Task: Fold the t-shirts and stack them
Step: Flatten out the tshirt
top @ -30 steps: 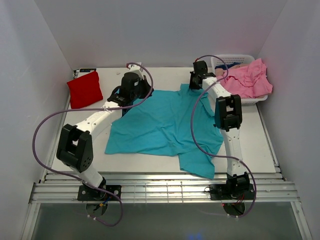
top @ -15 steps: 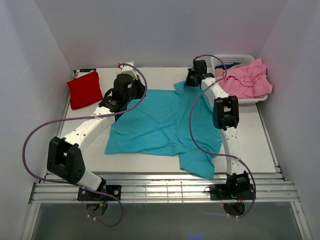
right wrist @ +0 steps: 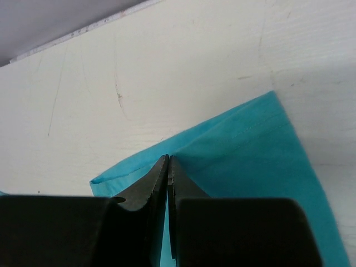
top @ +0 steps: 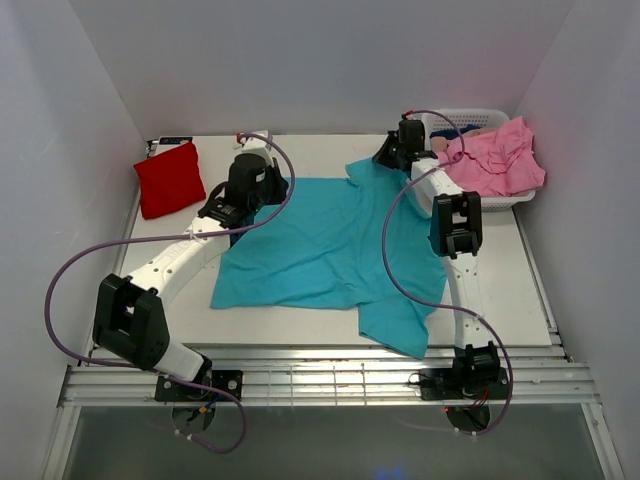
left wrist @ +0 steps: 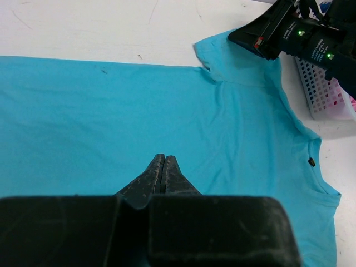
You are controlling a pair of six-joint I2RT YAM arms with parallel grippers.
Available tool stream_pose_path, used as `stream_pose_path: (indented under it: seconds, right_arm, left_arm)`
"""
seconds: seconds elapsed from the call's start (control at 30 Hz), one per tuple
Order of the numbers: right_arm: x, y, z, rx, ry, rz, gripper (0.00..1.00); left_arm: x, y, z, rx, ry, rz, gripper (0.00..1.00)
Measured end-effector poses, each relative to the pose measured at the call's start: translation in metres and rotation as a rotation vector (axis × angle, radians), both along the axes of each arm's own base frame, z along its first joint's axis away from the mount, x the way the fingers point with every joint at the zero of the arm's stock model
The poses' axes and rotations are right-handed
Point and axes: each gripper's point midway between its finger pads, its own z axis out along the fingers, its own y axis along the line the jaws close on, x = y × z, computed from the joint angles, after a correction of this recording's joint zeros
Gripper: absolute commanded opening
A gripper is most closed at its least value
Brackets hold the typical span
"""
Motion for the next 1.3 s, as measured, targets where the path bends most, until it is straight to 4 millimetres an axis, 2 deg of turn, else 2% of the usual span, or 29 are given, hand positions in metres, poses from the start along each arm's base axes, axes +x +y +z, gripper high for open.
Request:
stream_pose_path:
  seconds: [0.07,0.17,0.27,0.33,0.43,0.5,0.53,0.6,0.67,0.7,0.77,0.8,0.9,1.0,1.07,1.13,1.3]
  right_arm:
    - [0.007,-0.005,0.003,0.009,-0.038,-0.011,0.08]
    - [0.005,-0.012,0.005,0.009,-0.073,-0.011,0.10]
    - [0.010,-0.015,0.028,-0.005,-0.144,0.009,0.18]
    - [0.012,-0.014,0.059,-0.020,-0.208,0.031,0.24]
    - [0.008,-0.016,0.130,-0.043,-0.327,0.053,0.22]
    - [-0.008,-0.020,0.182,-0.063,-0.395,0.058,0.17]
    - [-0.019,-0.022,0.208,-0.071,-0.429,0.059,0.10]
    - [-0.043,-0.027,0.252,-0.097,-0.479,0.055,0.08]
    - [-0.062,-0.032,0.277,-0.128,-0.508,0.046,0.08]
    - [-0.070,-0.034,0.280,-0.148,-0.502,0.039,0.08]
    - [-0.079,-0.039,0.267,-0.190,-0.456,0.025,0.08]
    - [-0.084,-0.041,0.247,-0.217,-0.408,0.017,0.08]
    - [-0.104,-0.047,0.168,-0.303,-0.219,0.018,0.08]
    - [-0.139,-0.052,0.083,-0.395,0.009,0.049,0.08]
    - [-0.159,-0.055,0.049,-0.447,0.112,0.068,0.08]
    - [-0.172,-0.056,0.036,-0.492,0.161,0.072,0.08]
    - [-0.177,-0.058,0.036,-0.594,0.161,0.045,0.08]
  left_arm:
    - [0.000,0.001,-0.001,0.005,-0.003,0.004,0.00]
    - [0.002,0.002,-0.003,0.010,-0.013,0.008,0.00]
    - [0.004,0.001,-0.005,0.008,-0.026,0.005,0.00]
    - [0.008,-0.003,-0.001,-0.007,-0.046,-0.007,0.00]
    - [0.017,-0.014,0.002,-0.035,-0.070,-0.040,0.00]
    - [0.023,-0.026,0.001,-0.061,-0.074,-0.078,0.00]
    - [0.026,-0.032,0.000,-0.076,-0.075,-0.099,0.00]
    - [0.029,-0.044,-0.009,-0.098,-0.058,-0.140,0.00]
    - [0.028,-0.050,-0.020,-0.111,-0.029,-0.165,0.00]
    - [0.028,-0.053,-0.026,-0.115,-0.013,-0.175,0.00]
    - [0.024,-0.056,-0.035,-0.122,0.012,-0.189,0.00]
    - [0.022,-0.057,-0.039,-0.126,0.021,-0.192,0.00]
    - [0.017,-0.057,-0.048,-0.124,0.041,-0.198,0.00]
    - [0.013,-0.055,-0.057,-0.120,0.061,-0.196,0.00]
    - [0.011,-0.054,-0.061,-0.118,0.069,-0.196,0.00]
    - [0.009,-0.053,-0.063,-0.116,0.073,-0.195,0.00]
    - [0.007,-0.052,-0.058,-0.121,0.064,-0.196,0.00]
